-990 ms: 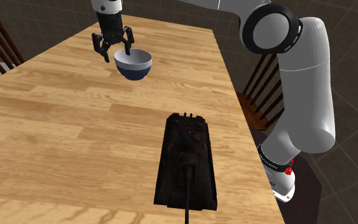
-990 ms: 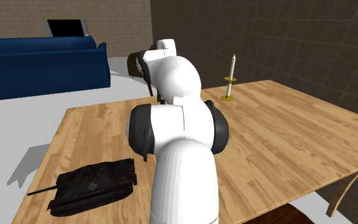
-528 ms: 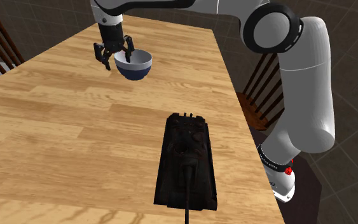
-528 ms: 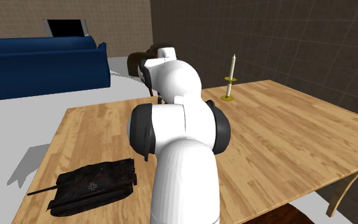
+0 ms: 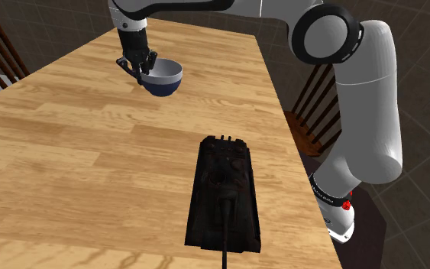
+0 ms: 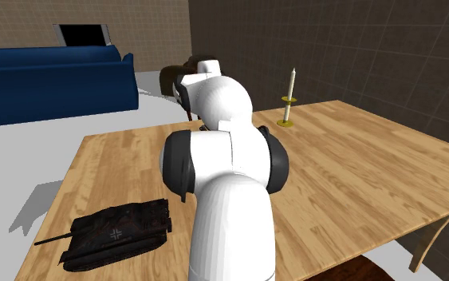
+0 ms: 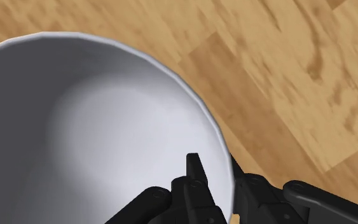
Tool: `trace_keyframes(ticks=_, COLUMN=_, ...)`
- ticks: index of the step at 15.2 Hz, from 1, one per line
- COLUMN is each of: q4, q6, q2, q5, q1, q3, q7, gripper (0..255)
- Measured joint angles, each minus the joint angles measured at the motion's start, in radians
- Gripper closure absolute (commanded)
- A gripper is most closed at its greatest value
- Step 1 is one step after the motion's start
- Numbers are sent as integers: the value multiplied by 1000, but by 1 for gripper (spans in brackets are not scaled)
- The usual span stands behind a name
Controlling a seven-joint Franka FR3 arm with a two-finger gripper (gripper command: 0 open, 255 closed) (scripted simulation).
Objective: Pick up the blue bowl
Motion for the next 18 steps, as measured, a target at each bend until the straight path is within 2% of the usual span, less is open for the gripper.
trace_keyframes(ticks=5, q4=22, q6=-26, q2=-3, q5=1, q1=1, q3=0, q7=-4, gripper=255)
trace_keyframes(ticks=15, q4=241, q6=-194, q2=44, q5=-6, q1=29, q3=-4, q7=-22, gripper=255)
trace_keyframes(ticks=18, q4=362, q6=-263, q2=95, q5=-14, q1=49, q3=-9, q7=-31, gripper=255)
